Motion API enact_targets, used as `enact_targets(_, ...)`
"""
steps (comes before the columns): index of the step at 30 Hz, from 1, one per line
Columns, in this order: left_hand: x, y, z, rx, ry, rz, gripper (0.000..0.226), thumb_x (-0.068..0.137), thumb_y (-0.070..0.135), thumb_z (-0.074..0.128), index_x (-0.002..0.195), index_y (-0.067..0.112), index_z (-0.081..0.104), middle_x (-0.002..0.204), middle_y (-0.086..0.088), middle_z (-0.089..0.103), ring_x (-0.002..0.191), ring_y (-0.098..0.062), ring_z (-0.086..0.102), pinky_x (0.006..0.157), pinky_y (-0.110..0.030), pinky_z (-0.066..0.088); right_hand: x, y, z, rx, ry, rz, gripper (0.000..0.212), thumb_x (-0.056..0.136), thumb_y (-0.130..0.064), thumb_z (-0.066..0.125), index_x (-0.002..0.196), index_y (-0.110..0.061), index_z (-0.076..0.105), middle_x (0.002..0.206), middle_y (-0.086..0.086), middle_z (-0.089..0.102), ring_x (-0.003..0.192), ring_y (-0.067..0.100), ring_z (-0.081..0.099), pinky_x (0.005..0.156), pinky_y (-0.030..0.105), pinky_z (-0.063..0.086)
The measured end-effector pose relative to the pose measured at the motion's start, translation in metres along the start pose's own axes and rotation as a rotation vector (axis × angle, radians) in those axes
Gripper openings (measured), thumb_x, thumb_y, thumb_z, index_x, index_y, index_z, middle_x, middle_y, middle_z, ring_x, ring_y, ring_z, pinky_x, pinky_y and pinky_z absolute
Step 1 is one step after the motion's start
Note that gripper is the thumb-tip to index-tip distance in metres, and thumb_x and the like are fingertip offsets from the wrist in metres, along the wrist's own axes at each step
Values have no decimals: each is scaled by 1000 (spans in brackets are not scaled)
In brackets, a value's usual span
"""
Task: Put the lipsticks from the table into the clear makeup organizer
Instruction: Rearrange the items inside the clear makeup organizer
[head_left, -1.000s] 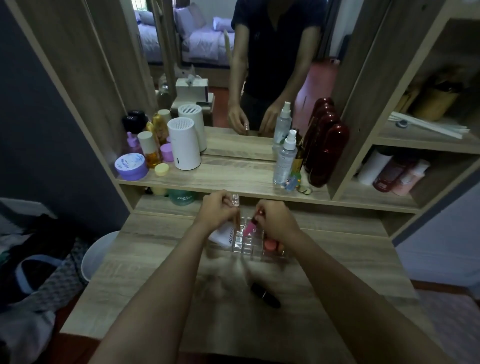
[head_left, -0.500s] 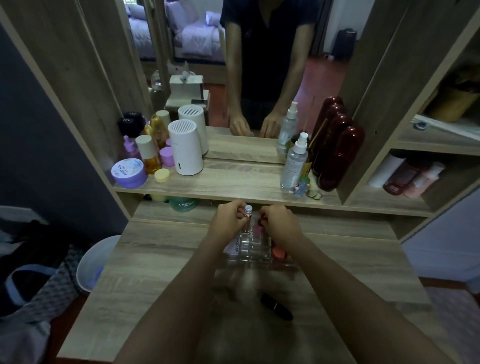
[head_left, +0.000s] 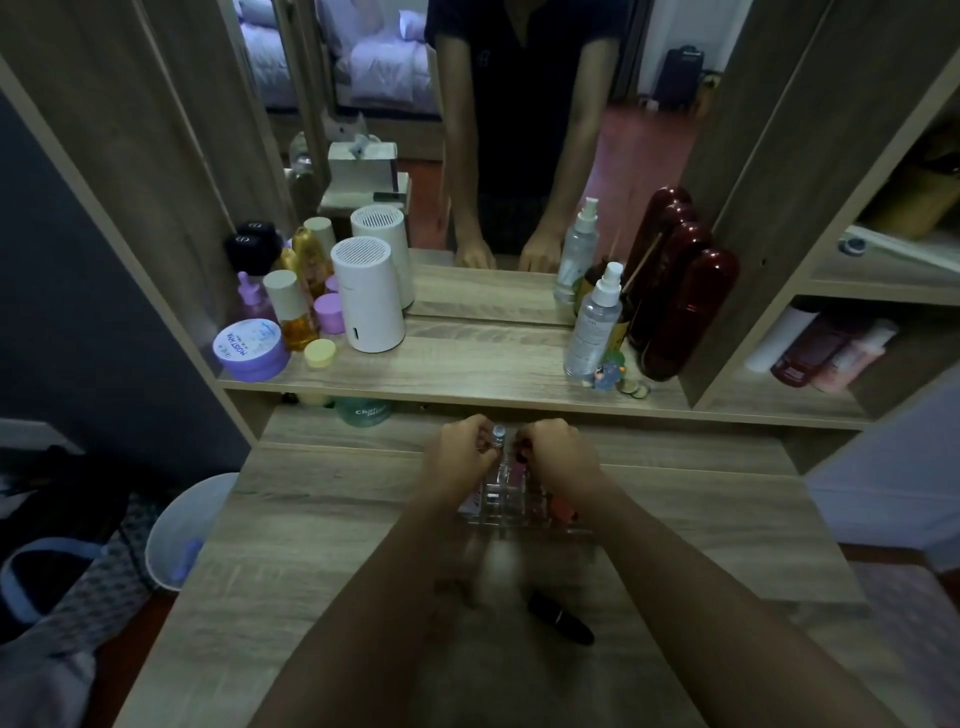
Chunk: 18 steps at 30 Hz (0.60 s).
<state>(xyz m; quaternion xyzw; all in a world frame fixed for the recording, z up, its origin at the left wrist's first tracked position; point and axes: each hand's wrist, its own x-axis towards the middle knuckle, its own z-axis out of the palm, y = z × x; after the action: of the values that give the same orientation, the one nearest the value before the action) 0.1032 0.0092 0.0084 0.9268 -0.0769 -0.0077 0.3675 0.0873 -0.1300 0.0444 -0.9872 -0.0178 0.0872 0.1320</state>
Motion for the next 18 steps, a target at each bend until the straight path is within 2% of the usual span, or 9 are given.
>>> enact_targets(5,0,-3,3,-42,10,3,20,79,17,68,99,14,65,92,-3,73,78,-11,62,61,-17,42,0,-2,3,-13,11,-31,17,90,-14,56,103,-12,66,106,14,68,98,33,66,79,38,52)
enact_targets(10,-2,-4,3,-53,12,7,21,78,16,68,98,13,64,93,-6,72,86,-20,66,72,-34,54,-3,1,2,-12,28,-52,24,90,-18,54,112,-12,63,112,15,67,104,34,63,83,40,51)
enact_targets(13,-2,-6,-1,-79,24,34,24,76,14,70,100,12,64,97,-7,72,89,-19,66,74,-32,54,-8,8,-12,6,52,-57,32,90,-22,57,121,-15,59,118,12,65,109,32,61,88,41,52)
enact_targets(16,-2,-14,-11,-83,25,66,29,80,13,69,107,11,62,108,-6,66,96,-13,60,80,-24,49,-18,36,-38,-36,125,-25,22,89,-27,59,106,-16,64,108,10,68,101,28,63,77,35,49)
enact_targets(18,-6,-25,-22,-76,76,66,31,81,13,68,111,10,61,111,-7,64,97,-14,59,82,-24,48,-30,66,-58,-67,143,31,16,89,-27,59,96,-14,65,101,11,70,96,30,65,73,35,48)
